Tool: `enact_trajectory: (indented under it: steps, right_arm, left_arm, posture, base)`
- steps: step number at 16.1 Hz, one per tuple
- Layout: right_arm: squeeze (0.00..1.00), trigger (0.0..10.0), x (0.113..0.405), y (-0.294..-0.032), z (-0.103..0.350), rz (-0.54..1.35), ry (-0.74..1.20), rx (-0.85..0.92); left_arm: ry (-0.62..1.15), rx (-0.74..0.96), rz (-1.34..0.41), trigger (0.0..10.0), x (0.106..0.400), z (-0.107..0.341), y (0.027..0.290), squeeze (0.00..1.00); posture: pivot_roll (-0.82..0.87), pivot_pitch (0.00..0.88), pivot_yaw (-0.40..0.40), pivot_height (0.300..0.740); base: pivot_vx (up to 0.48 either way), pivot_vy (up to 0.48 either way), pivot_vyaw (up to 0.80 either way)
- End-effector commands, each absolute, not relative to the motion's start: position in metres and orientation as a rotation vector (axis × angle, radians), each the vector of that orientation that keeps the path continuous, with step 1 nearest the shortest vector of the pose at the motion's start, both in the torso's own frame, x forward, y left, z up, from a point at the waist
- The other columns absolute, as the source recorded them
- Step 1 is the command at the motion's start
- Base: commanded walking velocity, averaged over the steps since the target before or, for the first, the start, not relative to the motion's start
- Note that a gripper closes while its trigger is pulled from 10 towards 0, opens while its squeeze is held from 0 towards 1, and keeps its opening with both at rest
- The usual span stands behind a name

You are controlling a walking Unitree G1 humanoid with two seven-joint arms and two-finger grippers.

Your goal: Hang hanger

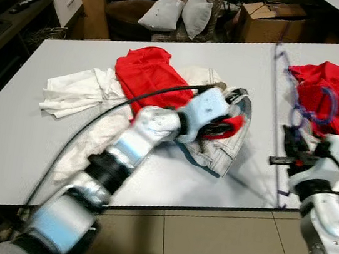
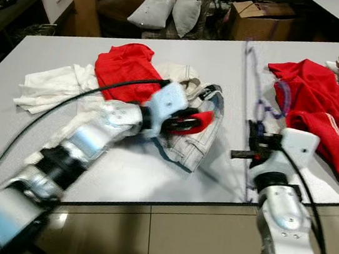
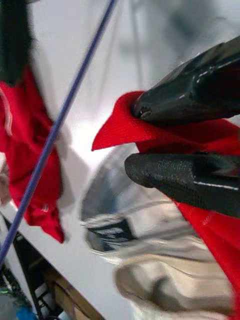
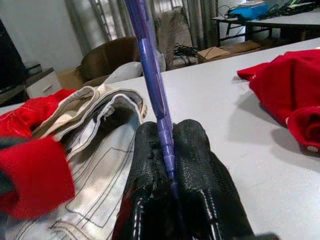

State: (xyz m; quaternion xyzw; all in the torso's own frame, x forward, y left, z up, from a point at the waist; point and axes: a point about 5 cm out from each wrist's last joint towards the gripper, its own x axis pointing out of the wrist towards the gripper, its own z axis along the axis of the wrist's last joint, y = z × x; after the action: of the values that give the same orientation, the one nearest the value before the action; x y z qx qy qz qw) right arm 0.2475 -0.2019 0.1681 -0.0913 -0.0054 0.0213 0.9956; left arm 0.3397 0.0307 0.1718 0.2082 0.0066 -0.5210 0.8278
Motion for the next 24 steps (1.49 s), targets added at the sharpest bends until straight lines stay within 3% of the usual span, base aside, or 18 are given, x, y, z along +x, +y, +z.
enact_trajectory:
  steps: [1, 6, 7, 8, 12, 17, 24]
  right_arm:
    - [0.0, 10.0, 0.248, -0.196, 0.173, 0.076, -0.028, -0.173]
    - [0.0, 10.0, 0.243, -0.197, 0.171, 0.093, -0.006, -0.177]
    - [0.0, 10.0, 0.243, -0.196, 0.171, 0.094, -0.006, -0.177]
    - [0.0, 10.0, 0.241, -0.197, 0.171, 0.092, -0.002, -0.177]
    - [0.0, 10.0, 0.24, -0.198, 0.17, 0.096, 0.011, -0.179]
    - [0.0, 10.0, 0.243, -0.198, 0.172, 0.103, 0.009, -0.185]
    - [0.0, 10.0, 0.241, -0.198, 0.172, 0.098, 0.005, -0.187]
  left_arm:
    - [0.062, 0.485, -1.113, 10.0, 0.339, 0.162, 0.048, 1.0]
    - [0.16, 0.61, -1.035, 10.0, 0.331, 0.145, 0.11, 1.0]
    - [0.161, 0.617, -1.027, 10.0, 0.33, 0.145, 0.113, 1.0]
    - [0.186, 0.666, -0.936, 10.0, 0.333, 0.141, 0.129, 0.0]
    - [0.243, 0.771, -0.732, 10.0, 0.327, 0.125, 0.168, 0.0]
    - [0.264, 0.925, -0.572, 10.0, 0.333, 0.107, 0.187, 0.0]
    - [0.251, 0.694, -0.548, 10.0, 0.338, 0.091, 0.177, 0.0]
  posture:
    - [-0.1, 0.0, 0.12, 0.74]
    - [-0.09, 0.0, 0.113, 0.74]
    - [-0.09, 0.0, 0.113, 0.74]
    - [-0.09, 0.0, 0.114, 0.74]
    - [-0.1, 0.0, 0.111, 0.74]
    - [-0.1, 0.0, 0.107, 0.74]
    - [-0.12, 0.0, 0.124, 0.74]
  base:
    - [0.0, 0.0, 0.0]
    - [0.0, 0.0, 0.0]
    - [0.0, 0.0, 0.0]
    - [0.0, 0.0, 0.0]
    - [0.0, 0.0, 0.0]
    - [0.0, 0.0, 0.0]
    - [0.0, 0.0, 0.0]
